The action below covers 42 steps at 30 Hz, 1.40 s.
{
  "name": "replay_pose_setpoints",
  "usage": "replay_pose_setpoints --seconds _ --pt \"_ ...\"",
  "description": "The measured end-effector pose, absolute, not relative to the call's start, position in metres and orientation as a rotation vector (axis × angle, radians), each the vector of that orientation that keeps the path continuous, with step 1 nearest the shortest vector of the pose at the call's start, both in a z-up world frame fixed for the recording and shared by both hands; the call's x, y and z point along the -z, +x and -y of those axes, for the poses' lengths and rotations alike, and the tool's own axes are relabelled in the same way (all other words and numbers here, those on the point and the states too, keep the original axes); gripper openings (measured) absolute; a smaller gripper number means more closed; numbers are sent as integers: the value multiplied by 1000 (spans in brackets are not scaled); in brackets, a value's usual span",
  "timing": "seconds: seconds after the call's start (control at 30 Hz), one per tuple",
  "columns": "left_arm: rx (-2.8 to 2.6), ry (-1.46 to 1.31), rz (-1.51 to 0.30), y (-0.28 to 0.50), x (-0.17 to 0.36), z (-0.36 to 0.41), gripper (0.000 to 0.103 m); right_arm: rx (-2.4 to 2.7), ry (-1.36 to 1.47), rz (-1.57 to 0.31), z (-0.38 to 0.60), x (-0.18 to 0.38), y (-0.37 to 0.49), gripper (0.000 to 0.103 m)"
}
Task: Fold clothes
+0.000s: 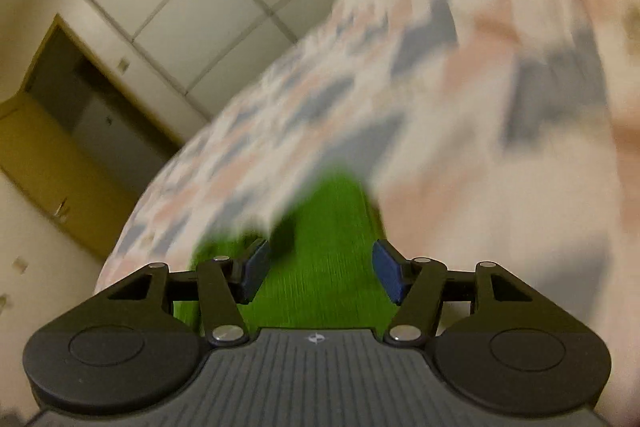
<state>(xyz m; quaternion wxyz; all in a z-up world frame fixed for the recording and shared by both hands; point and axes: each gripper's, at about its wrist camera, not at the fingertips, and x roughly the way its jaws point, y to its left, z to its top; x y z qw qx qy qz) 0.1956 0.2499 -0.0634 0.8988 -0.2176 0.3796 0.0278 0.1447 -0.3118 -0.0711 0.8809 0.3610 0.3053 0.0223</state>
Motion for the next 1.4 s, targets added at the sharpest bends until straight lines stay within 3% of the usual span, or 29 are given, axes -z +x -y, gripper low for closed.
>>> replay_pose_setpoints --seconds 0.2,0.57,0.67,0.73,0.77,0.8,0.87,1.2,1.3,1.4 --pt "-59 -279 -756 186 58 -236 29 -78 847 -753 290 109 57 59" --pt "-87 -240 -731 194 61 -237 40 -110 906 -758 283 109 36 65" --pt "-75 -254 -728 203 64 -237 39 -139 940 -762 277 121 43 71" --pt "-55 -267 -734 212 67 -237 33 -140 955 -768 270 130 50 71" --pt "-42 -271 -742 217 69 -235 20 -149 969 -762 266 134 54 70" --pt "-27 -272 -757 223 69 -233 6 -185 994 -750 262 135 58 49" --pt "-26 -268 -769 228 65 -229 6 -259 1024 -714 256 131 67 16" --pt "146 -642 -596 163 -10 -263 5 -352 866 -187 281 -19 63 8" --pt "120 -679 -669 132 9 -255 6 -336 821 -105 290 -40 45 8" --pt "68 -618 -791 109 48 -240 6 -276 852 -198 299 -20 24 8"
